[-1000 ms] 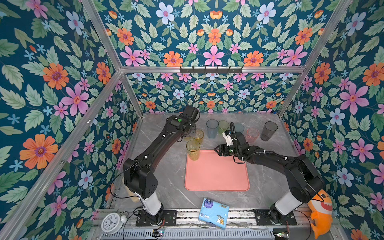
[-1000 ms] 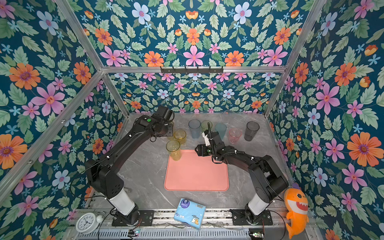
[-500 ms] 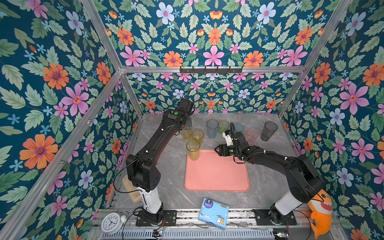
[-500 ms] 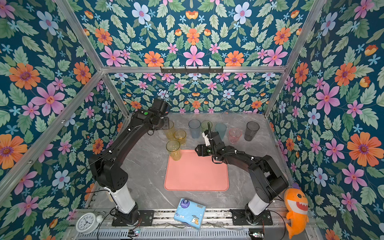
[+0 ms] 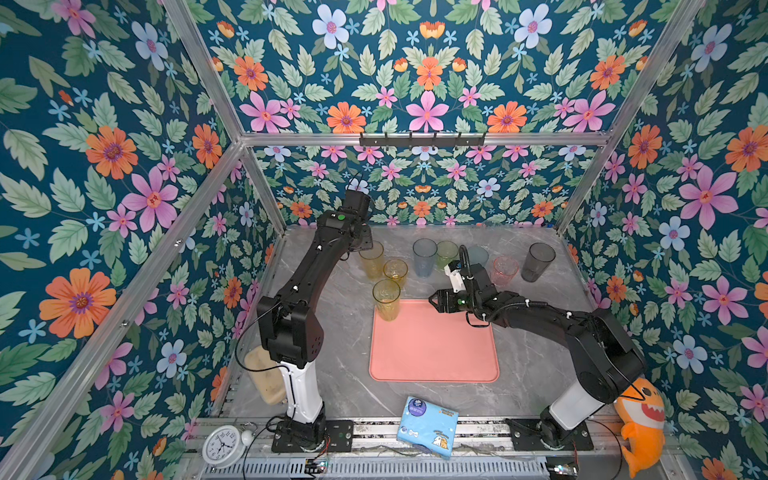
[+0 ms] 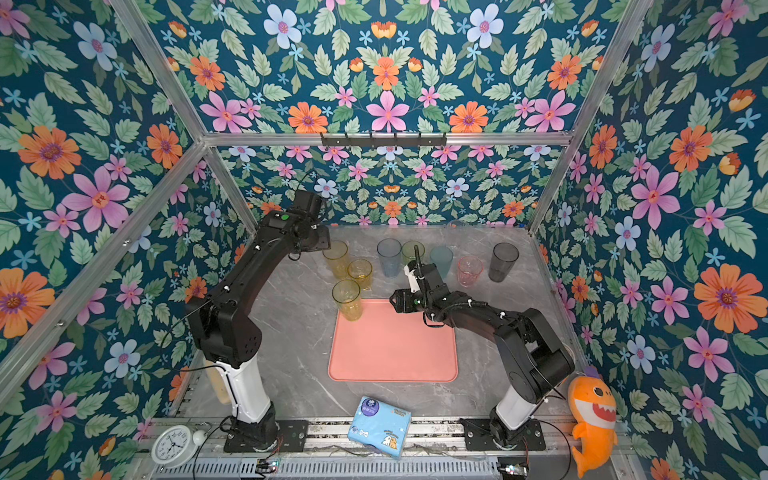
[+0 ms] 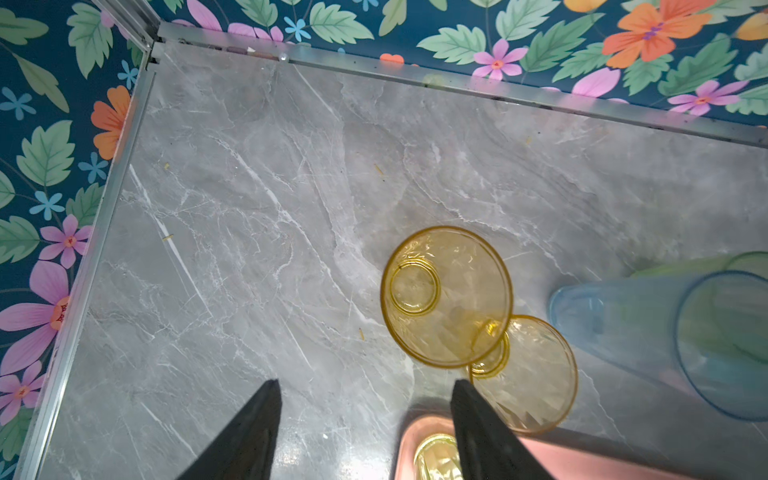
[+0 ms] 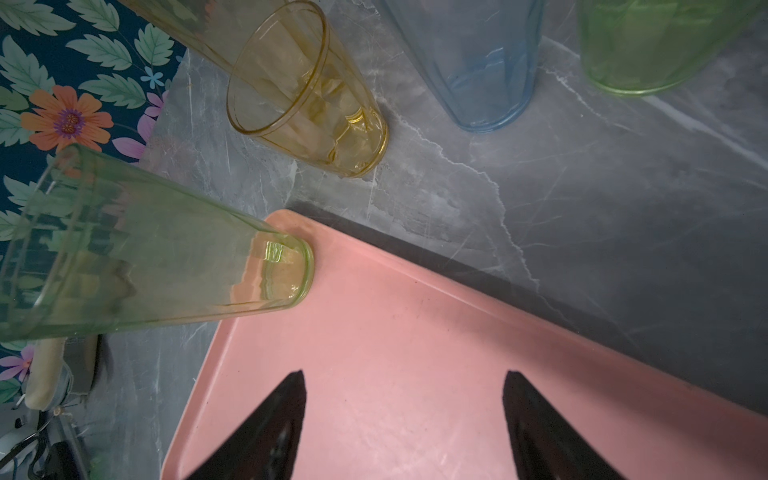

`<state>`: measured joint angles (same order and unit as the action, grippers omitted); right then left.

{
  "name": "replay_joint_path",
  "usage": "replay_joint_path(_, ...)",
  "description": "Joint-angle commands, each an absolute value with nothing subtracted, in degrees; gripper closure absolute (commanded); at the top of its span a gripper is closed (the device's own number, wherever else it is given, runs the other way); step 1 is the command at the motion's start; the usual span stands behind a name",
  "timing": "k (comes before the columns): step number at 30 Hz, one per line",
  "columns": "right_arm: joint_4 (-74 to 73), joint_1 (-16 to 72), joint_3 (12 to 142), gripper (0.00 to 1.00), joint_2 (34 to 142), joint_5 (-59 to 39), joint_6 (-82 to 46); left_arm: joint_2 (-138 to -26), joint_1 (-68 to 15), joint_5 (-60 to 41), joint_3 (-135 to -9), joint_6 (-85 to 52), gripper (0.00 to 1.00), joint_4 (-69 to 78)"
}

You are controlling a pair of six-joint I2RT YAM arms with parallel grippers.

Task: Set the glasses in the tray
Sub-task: 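Lower the open left gripper around the yellow cup nearest the tray and close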

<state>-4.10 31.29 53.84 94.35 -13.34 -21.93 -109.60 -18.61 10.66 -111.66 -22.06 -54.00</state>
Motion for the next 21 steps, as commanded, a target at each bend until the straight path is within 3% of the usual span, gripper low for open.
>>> replay_joint_path(1,-4.22,31.35,54.2,0.24,93.89,-13.45,-22.21,-110.83,-17.61,9.31,-112.22,-21.1,0.32,-52.78)
replay_joint_path(21,-3.49,31.3,54.58,0.24,94.31,-13.1,-22.08,-118.16,-15.98,5.32,-113.82,-20.99,0.32,-51.59)
